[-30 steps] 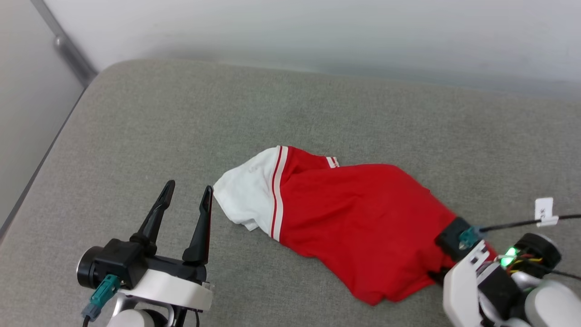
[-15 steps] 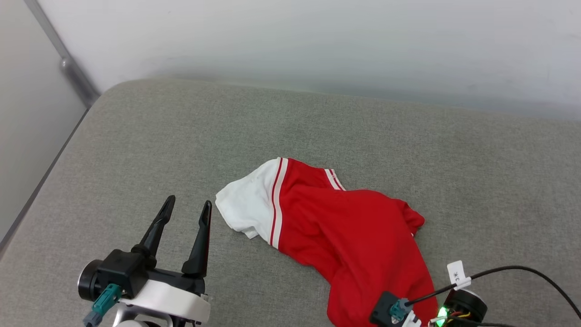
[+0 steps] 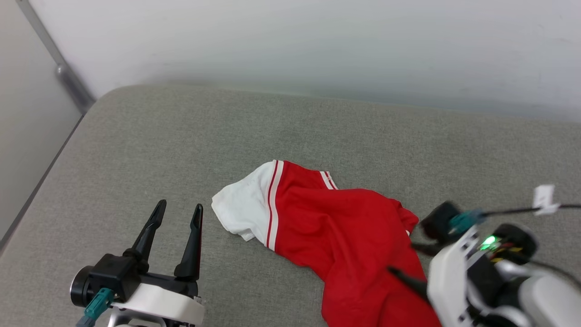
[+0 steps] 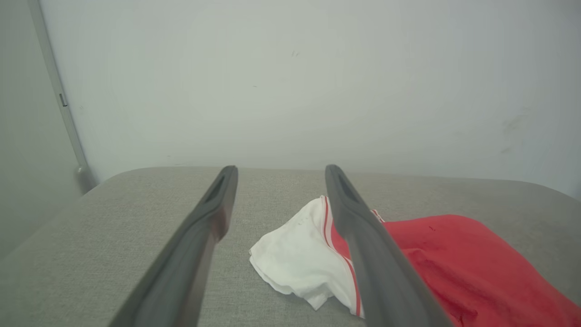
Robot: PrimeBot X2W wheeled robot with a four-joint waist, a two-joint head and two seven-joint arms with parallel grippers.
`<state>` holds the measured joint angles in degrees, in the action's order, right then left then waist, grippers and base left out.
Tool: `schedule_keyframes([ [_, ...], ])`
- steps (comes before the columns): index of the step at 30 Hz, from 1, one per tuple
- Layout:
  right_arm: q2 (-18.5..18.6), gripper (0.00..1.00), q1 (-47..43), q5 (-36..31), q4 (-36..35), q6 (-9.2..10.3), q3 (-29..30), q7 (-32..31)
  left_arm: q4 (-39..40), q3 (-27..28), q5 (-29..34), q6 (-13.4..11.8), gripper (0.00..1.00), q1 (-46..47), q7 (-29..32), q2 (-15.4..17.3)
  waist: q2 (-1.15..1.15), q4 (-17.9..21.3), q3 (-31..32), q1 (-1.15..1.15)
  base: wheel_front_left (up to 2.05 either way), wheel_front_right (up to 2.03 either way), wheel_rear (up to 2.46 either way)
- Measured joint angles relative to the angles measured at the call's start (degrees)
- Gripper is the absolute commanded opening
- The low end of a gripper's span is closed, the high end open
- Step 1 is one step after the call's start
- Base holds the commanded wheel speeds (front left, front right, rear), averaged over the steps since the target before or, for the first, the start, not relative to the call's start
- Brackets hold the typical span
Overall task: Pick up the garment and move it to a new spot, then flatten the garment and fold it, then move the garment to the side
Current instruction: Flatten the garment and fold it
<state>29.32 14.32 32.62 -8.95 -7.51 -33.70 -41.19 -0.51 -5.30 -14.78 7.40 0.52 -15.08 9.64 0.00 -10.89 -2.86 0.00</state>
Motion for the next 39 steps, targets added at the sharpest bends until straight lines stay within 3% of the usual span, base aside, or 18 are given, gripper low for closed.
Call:
schedule_keyframes([
  [4, 0.77, 1.00, 0.12, 0.73, -2.20, 0.00, 10.01, -6.93, 0.37, -0.12, 0.08, 0.01, 1.00, 0.05, 0.00, -0.43, 0.00, 0.34, -0.83, 0.00, 0.00, 0.00, 0.00],
  [10, -0.38, 1.00, 3.78, -1.94, 1.93, 0.00, 17.39, -13.43, 0.55, -1.30, -0.05, 0.01, 1.00, 1.50, 0.00, -0.63, 0.00, -0.34, -3.25, 0.00, 0.00, 0.00, 0.00],
  [24, -3.50, 1.00, 12.47, -5.98, 18.13, 0.00, 14.43, -14.65, 0.02, -2.97, -0.62, 0.00, 1.00, 4.94, 0.00, -1.16, 0.00, -6.02, -10.23, 0.00, 0.00, 0.00, 0.00],
  [32, -3.30, 1.00, 12.95, -5.94, 22.75, 0.00, 11.50, -12.50, 0.22, -3.19, -0.62, 0.00, 1.00, 6.09, 0.00, -1.49, 0.00, -8.11, -13.13, 0.00, 0.00, 0.00, 0.00],
  [34, -3.27, 0.95, 13.32, -5.44, 23.48, 0.01, 10.89, -12.24, 0.24, -3.20, -0.60, 0.00, 1.00, 6.45, 0.00, -1.63, 0.00, -8.28, -13.60, 0.00, 0.00, 0.00, 0.00],
  [35, -3.19, 0.41, 13.51, -5.01, 23.79, 0.00, 10.66, -12.18, 0.23, -3.21, -0.60, 0.01, 1.00, 6.56, 0.00, -1.64, 0.00, -8.32, -13.78, 0.00, 0.00, 0.00, 0.00],
  [36, -3.09, 0.00, 13.69, -4.59, 23.98, 0.00, 10.34, -11.82, 0.18, -3.26, -0.59, 0.00, 1.00, 6.64, 0.00, -1.65, 0.00, -8.34, -13.88, 0.00, 0.00, 0.00, 0.00],
  [39, -2.70, 0.00, 13.78, -3.66, 24.36, -0.04, 9.28, -10.15, -0.13, -3.25, -0.52, 0.01, 1.00, 6.70, 0.00, -1.76, 0.00, -8.19, -13.54, 0.00, 0.00, 0.00, 0.00],
])
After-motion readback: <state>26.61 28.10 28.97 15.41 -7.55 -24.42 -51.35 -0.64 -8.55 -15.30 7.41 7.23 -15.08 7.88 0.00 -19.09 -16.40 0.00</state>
